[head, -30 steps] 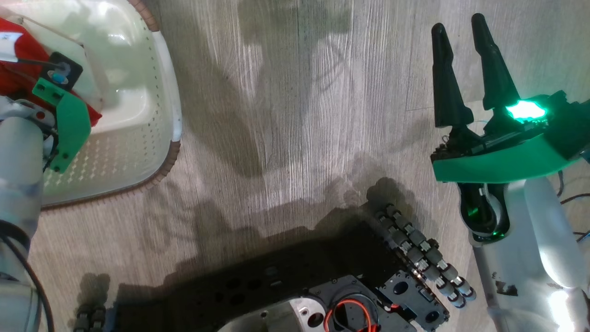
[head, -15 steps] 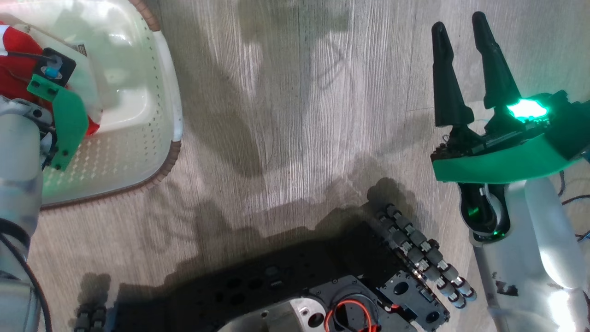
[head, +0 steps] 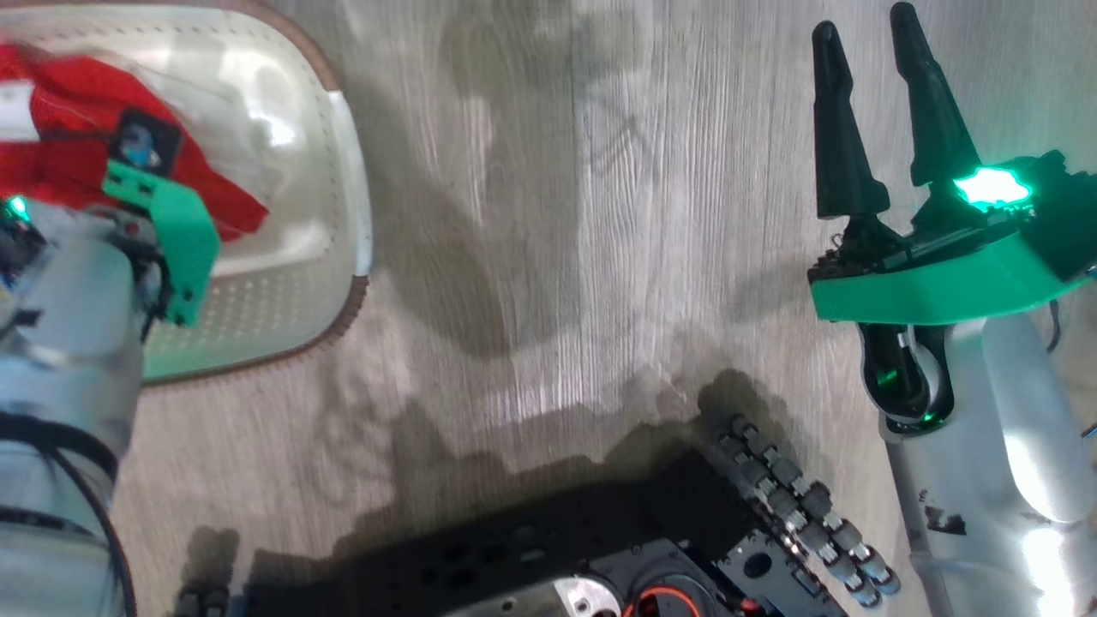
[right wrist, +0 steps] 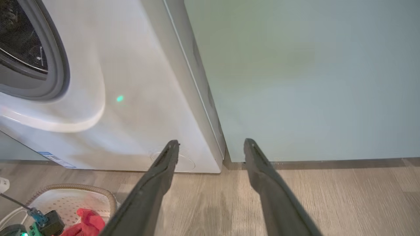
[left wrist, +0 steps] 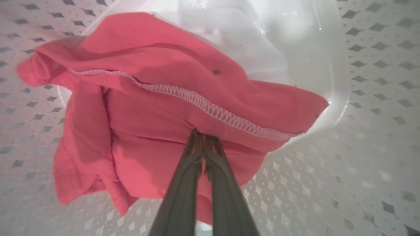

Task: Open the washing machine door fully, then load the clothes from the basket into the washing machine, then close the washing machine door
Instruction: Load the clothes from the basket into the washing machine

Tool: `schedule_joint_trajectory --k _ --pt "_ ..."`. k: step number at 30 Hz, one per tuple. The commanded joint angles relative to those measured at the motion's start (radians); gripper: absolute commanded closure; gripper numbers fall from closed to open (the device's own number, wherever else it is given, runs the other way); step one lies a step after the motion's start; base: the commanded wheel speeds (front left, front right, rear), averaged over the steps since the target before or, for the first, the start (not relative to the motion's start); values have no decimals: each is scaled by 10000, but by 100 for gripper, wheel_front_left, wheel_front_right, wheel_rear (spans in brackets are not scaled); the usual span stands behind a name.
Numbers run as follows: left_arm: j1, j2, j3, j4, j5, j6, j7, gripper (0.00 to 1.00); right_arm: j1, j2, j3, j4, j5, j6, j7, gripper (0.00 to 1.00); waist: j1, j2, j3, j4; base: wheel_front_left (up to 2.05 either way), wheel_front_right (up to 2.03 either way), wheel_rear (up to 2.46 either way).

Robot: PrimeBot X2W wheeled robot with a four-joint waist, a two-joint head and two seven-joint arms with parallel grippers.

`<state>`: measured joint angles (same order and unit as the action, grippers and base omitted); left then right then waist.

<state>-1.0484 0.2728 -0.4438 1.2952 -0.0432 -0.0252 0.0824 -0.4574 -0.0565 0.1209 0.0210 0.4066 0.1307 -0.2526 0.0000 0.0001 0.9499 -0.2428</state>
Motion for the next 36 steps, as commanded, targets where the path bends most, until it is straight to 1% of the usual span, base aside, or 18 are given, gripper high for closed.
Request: schedule_joint_trajectory --k 1,8,16,23,26,27,28,29,36 --pt "545 260 297 -45 -111 95 -193 100 561 -24 95 -222 -62 0 -92 0 0 -1 -501 206 0 0 0" --pt "1171 3 462 -45 -503 203 -1296 100 745 -140 -5 -94 -169 0 -92 0 0 -1 -1646 509 0 0 0" --pt "1870 -271 842 -45 -1091 477 -2763 100 1100 -183 5 173 -237 0 -92 0 0 -1 -3226 777 0 0 0" --pt "2367 -436 1097 -394 -1470 658 -3389 100 1489 -239 -95 389 -261 0 -92 0 0 -1 -4468 1064 0 0 0" --pt "2657 -471 1248 -1093 -1610 734 -3431 100 1650 -244 -127 458 -272 0 -92 0 0 -1 -4884 1176 0 0 0" --pt "2657 -471 1248 -1093 -1610 734 -3431 100 1650 -244 -127 458 -272 0 -92 0 0 -1 -4884 1176 0 0 0" --pt "2978 -463 1381 -1881 -1663 822 -3435 100 1738 -237 -140 503 -280 0 -92 0 0 -1 -5134 1240 0 0 0" --pt "2978 -463 1381 -1881 -1663 822 -3435 100 1738 -237 -140 503 -280 0 -92 0 0 -1 -5134 1240 0 0 0" --pt "4350 -482 2026 -4511 -1679 1102 -3439 100 2030 -205 -96 651 -304 0 -92 0 0 -1 -5980 1370 0 0 0"
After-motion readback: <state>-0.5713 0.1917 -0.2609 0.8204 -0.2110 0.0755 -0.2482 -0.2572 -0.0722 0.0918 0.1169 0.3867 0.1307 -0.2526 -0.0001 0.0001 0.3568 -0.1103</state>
